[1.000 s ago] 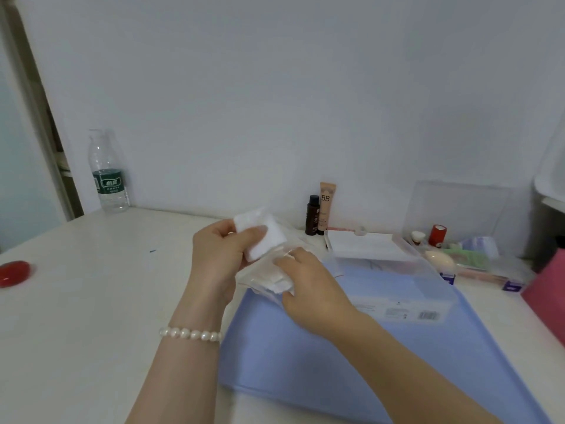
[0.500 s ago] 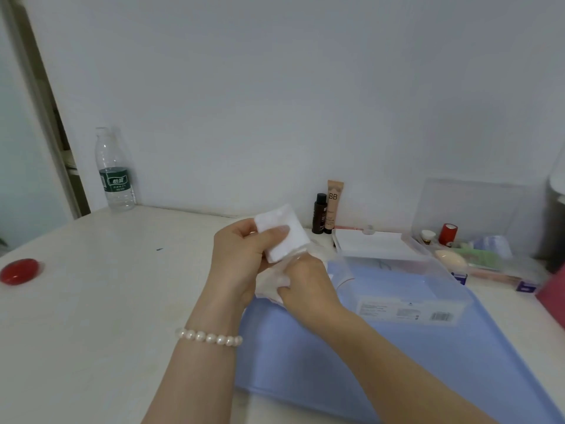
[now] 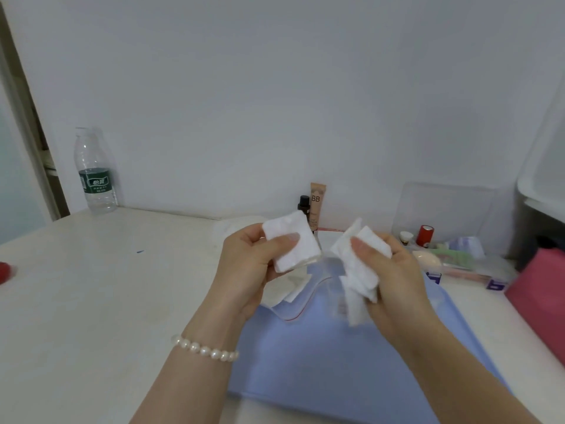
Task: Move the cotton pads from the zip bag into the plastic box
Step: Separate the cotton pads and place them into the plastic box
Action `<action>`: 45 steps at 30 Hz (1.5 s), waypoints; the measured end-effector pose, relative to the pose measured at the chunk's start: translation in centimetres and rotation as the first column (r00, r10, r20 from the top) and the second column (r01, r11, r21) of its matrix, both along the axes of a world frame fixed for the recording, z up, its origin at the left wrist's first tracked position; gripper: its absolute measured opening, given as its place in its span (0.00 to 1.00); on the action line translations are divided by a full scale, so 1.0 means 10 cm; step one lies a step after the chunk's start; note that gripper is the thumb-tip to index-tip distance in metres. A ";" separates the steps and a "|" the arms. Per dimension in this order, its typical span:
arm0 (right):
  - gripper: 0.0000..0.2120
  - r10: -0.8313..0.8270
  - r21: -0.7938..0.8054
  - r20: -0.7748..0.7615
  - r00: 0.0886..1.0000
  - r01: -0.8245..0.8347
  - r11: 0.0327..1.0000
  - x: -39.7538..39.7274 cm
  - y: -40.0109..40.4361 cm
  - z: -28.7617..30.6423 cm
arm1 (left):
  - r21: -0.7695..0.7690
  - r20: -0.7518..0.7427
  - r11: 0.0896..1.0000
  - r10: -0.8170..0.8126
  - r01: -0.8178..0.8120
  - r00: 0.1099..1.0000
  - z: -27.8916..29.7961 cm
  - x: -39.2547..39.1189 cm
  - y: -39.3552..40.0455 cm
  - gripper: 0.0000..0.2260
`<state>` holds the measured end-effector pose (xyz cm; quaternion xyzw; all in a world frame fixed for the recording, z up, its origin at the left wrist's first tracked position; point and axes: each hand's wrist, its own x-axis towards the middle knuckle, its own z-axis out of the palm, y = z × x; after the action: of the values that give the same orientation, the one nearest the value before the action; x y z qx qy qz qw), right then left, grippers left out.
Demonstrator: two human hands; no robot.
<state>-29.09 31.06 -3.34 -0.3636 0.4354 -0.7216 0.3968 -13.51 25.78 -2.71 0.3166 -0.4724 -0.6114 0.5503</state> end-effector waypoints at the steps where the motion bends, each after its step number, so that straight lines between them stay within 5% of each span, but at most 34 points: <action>1: 0.05 0.040 0.036 0.103 0.994 -0.044 0.998 -0.07 0.00 0.04 | -0.003 0.034 1.000 -0.010 0.010 0.999 -0.02 -0.04 0.01 0.07; 6: 0.12 0.041 0.042 0.105 0.994 -0.046 0.998 -0.29 -0.01 0.07 | 0.007 0.194 0.996 -0.086 0.086 0.977 -0.14 -0.26 0.10 0.08; 10: 0.06 -0.093 0.069 -0.036 0.995 0.095 0.993 -0.31 -0.05 0.03 | 0.024 0.267 0.990 -0.142 0.140 0.953 -0.24 -0.43 0.21 0.05; 15: 0.07 -0.170 0.059 -0.010 0.985 0.171 0.984 -0.29 -0.08 0.07 | 0.060 0.304 0.981 -0.192 0.182 0.933 -0.38 -0.58 0.25 0.06; 28: 0.15 -0.214 0.119 -0.138 0.967 0.230 0.966 -0.23 -0.12 -0.01 | 0.254 -0.021 0.856 -0.460 0.450 0.888 -0.41 -0.67 0.31 0.09; 32: 0.13 -0.233 0.123 -0.142 0.962 0.250 0.960 -0.22 -0.14 -0.05 | 0.201 0.017 0.857 -0.486 0.474 0.874 -0.42 -0.66 0.31 0.18; 40: 0.15 -0.235 0.111 0.200 0.951 0.216 0.970 -0.47 -0.14 0.08 | 0.189 -0.047 0.876 -0.443 0.443 0.895 -0.37 -0.58 0.25 0.10; 42: 0.18 -0.277 0.158 0.168 0.946 0.252 0.955 -0.60 -0.13 0.09 | 0.191 -0.067 0.887 -0.415 0.420 0.907 -0.34 -0.55 0.22 0.10; 45: 0.21 -0.328 0.236 -0.091 0.940 0.340 0.910 -0.67 -0.11 0.10 | 0.192 -0.118 0.897 -0.382 0.398 0.917 -0.31 -0.50 0.17 0.11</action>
<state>-35.77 30.01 -2.35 -0.2489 0.5876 -0.7093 0.2993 -18.48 27.48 -5.82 0.2486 -0.4367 -0.7679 0.3973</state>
